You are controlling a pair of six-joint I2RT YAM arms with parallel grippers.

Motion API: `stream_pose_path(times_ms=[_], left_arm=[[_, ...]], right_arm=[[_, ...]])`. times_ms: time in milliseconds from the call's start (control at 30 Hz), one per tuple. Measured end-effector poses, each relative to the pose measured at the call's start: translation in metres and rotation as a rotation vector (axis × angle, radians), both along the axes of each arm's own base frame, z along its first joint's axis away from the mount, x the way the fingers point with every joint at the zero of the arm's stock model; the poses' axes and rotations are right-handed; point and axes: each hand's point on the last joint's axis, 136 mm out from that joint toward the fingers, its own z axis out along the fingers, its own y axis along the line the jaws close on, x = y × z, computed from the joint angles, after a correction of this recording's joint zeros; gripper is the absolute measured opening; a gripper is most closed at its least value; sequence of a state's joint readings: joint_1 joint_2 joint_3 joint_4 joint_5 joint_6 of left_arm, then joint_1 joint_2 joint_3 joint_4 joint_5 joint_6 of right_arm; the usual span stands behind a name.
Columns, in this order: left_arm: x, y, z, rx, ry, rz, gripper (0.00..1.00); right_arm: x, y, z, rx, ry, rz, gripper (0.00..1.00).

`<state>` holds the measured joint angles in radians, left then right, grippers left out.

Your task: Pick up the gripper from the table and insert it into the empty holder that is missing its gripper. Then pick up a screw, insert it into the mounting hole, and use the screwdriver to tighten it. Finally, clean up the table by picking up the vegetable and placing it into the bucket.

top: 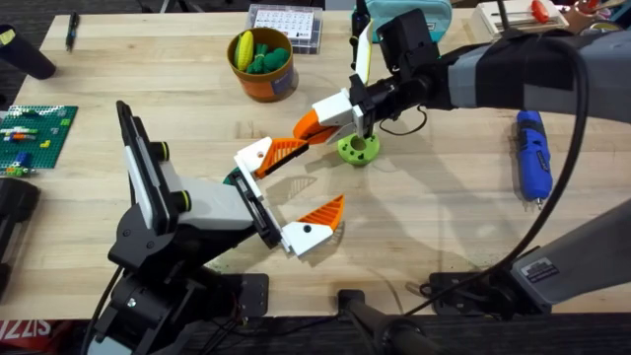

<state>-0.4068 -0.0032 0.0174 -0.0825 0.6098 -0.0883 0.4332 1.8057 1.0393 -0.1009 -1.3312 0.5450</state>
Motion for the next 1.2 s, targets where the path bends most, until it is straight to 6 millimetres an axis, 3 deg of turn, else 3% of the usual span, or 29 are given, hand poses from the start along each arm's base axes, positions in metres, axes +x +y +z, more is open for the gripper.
stream_pose_path(times_ms=[533, 567, 600, 733, 767, 800, 1200], left_arm=[[0.004, 0.002, 0.000, 0.001, -0.002, 0.027, 0.987], [0.004, 0.002, 0.000, 0.001, -0.002, 0.027, 0.987], [0.004, 0.002, 0.000, 0.001, -0.002, 0.027, 0.987], [0.004, 0.002, 0.000, 0.001, -0.002, 0.027, 0.988], [0.004, 0.002, 0.000, 0.001, -0.002, 0.027, 0.988], [0.004, 0.002, 0.000, 0.001, -0.002, 0.027, 0.988], [0.004, 0.002, 0.000, 0.001, -0.002, 0.027, 0.988]], right_arm=[[0.004, -0.004, -0.001, -0.006, 0.015, -0.016, 0.008], [0.006, -0.006, -0.001, -0.008, 0.020, -0.024, 0.063], [0.008, -0.008, -0.001, -0.007, 0.021, -0.032, 0.189], [0.018, -0.017, -0.001, -0.009, 0.031, -0.067, 0.799], [0.019, -0.018, 0.000, -0.008, 0.031, -0.070, 0.917], [0.019, -0.019, 0.000, -0.003, 0.028, -0.069, 0.968], [-0.004, -0.011, 0.017, 0.112, -0.004, 0.048, 0.974]])
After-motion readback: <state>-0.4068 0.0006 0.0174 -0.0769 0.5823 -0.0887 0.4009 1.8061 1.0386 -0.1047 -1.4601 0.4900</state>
